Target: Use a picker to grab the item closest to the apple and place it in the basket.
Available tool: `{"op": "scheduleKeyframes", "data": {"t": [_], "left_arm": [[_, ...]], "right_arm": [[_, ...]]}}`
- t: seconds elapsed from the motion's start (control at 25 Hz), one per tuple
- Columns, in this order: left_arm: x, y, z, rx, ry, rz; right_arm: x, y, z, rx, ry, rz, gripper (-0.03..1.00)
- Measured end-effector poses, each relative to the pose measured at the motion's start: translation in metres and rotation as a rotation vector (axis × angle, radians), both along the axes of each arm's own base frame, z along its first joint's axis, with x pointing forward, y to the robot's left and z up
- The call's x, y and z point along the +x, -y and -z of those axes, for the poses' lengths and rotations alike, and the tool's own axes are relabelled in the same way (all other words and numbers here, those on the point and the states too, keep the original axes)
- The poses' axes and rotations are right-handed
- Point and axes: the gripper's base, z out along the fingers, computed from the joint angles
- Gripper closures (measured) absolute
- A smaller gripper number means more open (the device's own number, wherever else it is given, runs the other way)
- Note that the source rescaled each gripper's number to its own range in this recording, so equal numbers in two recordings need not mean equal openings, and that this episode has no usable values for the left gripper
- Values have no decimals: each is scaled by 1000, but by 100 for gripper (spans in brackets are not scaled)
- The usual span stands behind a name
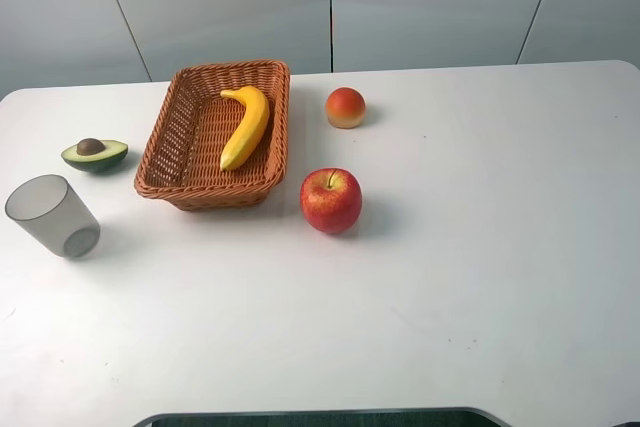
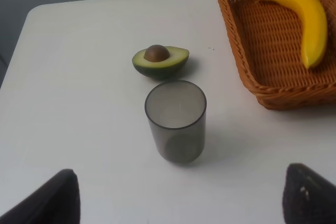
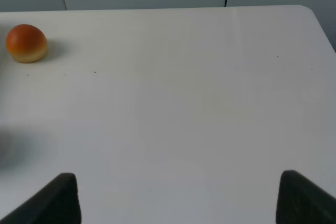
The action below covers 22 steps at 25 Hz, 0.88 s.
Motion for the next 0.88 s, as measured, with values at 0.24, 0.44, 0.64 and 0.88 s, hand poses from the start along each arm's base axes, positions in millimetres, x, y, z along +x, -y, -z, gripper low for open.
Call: {"op": "scheduleKeyframes", "data": {"t": [0.24, 0.44, 0.64, 0.88], "left_arm": [[0, 0, 0, 0, 0, 0], [0, 0, 0, 0, 0, 0], [0, 0, 0, 0, 0, 0], [0, 0, 0, 0, 0, 0]], "right_arm": [[0, -1, 0, 12, -2, -65, 28], [0, -2, 0, 8, -1, -92, 28], [0, -3, 0, 10, -1, -96, 28], [0, -3, 0, 14, -1, -96, 28]]}}
